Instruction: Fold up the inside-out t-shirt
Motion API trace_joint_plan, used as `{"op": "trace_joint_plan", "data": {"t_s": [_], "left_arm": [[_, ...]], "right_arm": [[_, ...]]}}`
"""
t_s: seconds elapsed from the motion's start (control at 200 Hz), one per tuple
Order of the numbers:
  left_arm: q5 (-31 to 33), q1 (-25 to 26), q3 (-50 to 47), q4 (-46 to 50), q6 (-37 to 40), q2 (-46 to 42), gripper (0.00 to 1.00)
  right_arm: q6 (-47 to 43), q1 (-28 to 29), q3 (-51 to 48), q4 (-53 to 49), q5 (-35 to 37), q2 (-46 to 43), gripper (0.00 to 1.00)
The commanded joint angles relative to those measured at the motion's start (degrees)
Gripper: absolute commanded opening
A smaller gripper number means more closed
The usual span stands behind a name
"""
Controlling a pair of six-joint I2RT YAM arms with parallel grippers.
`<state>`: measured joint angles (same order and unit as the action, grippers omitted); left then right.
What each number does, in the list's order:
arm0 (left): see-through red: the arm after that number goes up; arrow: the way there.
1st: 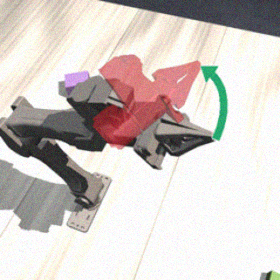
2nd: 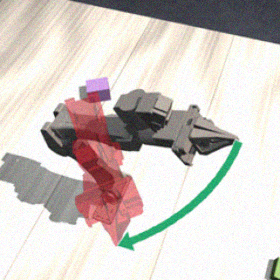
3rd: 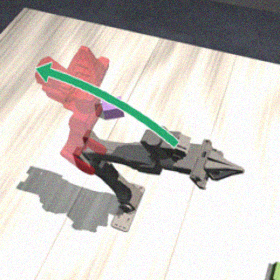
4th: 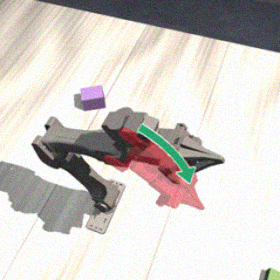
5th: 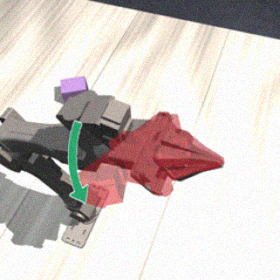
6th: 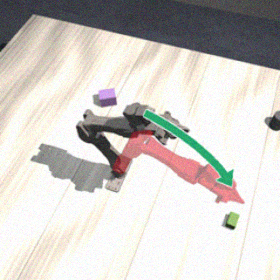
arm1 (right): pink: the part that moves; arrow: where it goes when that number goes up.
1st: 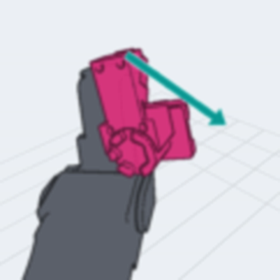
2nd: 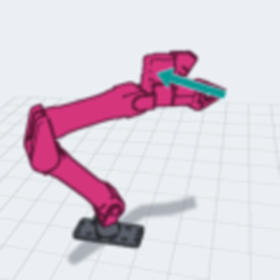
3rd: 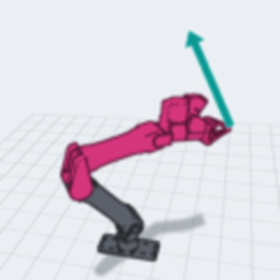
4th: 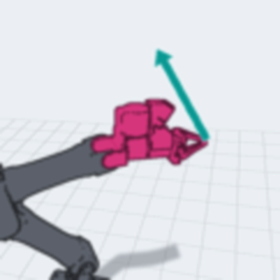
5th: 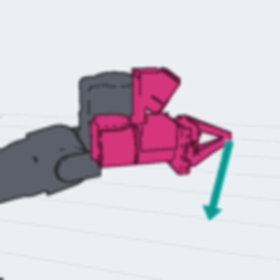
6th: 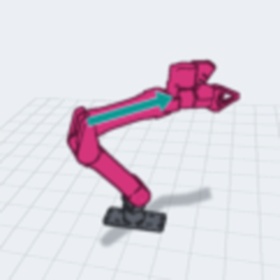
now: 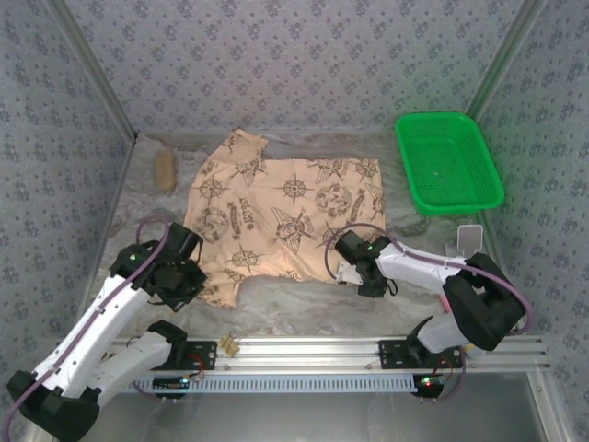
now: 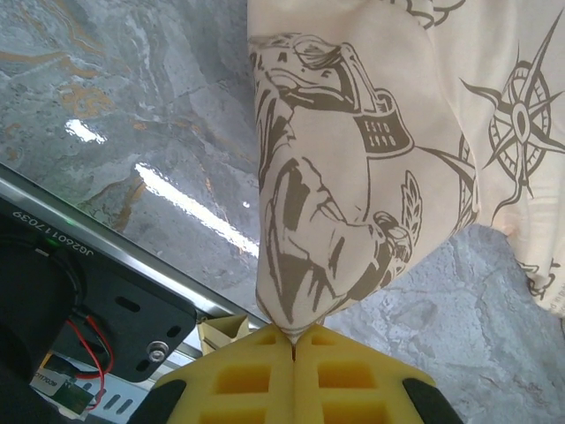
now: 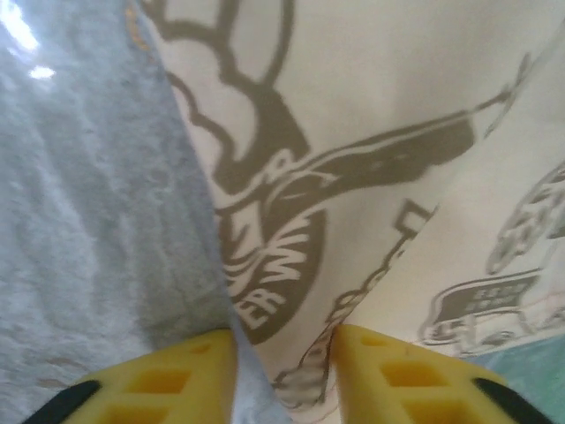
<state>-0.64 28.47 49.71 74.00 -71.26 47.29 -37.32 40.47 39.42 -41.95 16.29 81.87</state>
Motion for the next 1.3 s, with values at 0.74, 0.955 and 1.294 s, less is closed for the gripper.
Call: {"op": "trace_joint_plan", "data": {"t_s": [0.74,0.955,1.294], "left_arm": [[16.5,-0.6,20.2,18.4,1.0,9.4,0.0],[13.7,-4.6,23.7,7.1,8.8,20.5,0.0],[14.0,-9.1,38.8,-6.7,24.3,48.9,1.0]], "right_arm": [[-11.0,-0.6,9.4,-27.0,-17.6,-13.4,0.0],[-8.3,-10.0,13.5,-17.4,-17.3,-6.2,0.0],[9.2,-15.1,20.0,-2.7,-3.1,5.5,0.45]]}}
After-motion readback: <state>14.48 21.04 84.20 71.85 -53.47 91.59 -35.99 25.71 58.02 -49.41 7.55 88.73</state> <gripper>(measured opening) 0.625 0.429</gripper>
